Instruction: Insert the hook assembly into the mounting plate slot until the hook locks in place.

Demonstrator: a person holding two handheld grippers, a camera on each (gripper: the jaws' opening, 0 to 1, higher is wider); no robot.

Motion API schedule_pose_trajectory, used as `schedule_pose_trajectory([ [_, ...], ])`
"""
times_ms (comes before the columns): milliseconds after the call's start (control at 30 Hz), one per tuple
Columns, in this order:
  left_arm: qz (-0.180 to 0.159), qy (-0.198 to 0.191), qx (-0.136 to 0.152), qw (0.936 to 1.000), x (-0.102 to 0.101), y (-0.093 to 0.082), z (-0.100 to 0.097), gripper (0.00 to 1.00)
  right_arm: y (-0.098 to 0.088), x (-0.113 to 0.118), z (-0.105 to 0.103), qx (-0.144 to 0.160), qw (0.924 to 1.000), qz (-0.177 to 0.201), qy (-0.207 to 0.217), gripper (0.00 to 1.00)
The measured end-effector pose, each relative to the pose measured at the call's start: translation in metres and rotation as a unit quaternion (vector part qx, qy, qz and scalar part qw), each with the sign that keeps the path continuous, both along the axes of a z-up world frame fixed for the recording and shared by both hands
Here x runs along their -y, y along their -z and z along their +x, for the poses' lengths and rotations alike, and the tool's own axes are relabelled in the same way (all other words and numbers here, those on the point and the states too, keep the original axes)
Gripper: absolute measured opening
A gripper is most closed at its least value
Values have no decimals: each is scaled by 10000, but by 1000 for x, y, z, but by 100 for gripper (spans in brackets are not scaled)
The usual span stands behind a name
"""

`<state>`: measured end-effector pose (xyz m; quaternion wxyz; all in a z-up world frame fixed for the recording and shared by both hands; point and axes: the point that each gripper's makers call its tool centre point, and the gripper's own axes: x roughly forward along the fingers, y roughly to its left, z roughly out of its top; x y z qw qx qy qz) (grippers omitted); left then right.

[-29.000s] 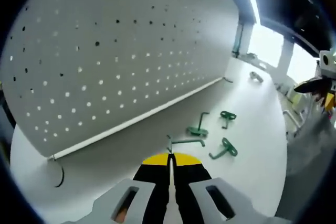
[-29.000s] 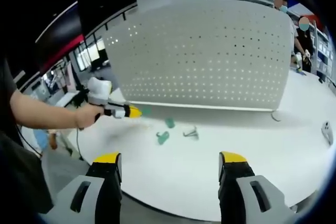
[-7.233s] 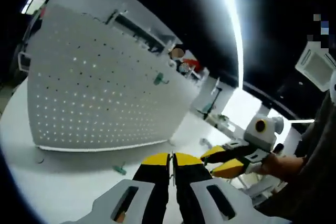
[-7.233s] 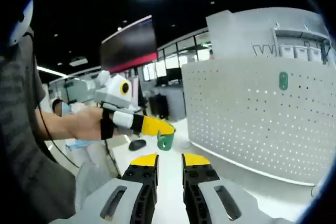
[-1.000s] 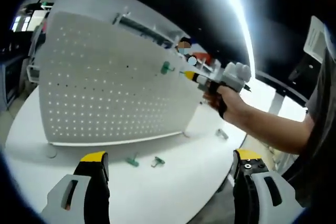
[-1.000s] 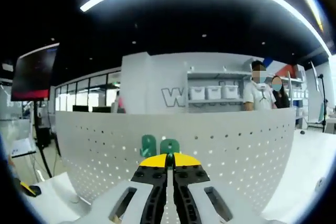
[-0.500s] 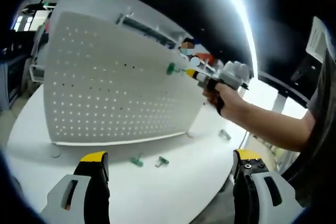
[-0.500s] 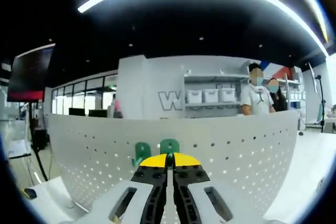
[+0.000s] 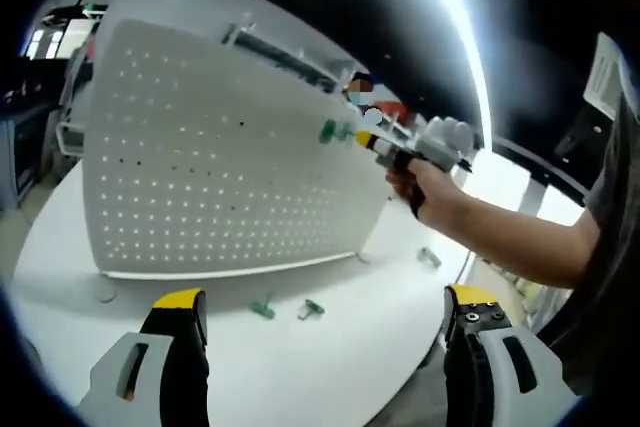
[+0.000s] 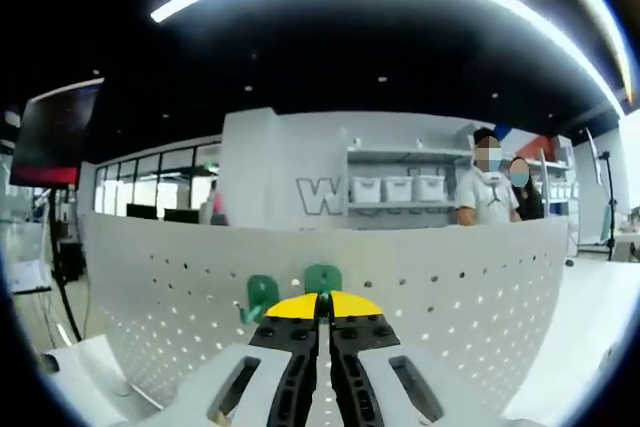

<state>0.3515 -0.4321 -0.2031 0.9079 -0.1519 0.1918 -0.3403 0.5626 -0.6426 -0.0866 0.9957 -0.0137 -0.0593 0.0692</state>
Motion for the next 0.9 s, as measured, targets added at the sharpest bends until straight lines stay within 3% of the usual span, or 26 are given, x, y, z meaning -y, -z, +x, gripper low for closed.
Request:
schedule_pose_trajectory([
  [200,17,23,-49,10000,1,4,-1,100,0,2,1,78,9999,75,19,0],
  [300,13,-4,-73,10000,0,6,-1,100,4,1,3,43,9999,-92,50,0],
  [900,-11,-88,-142,9999,-6,10,1,100,10,5,8,-22,9999,98,73,0],
])
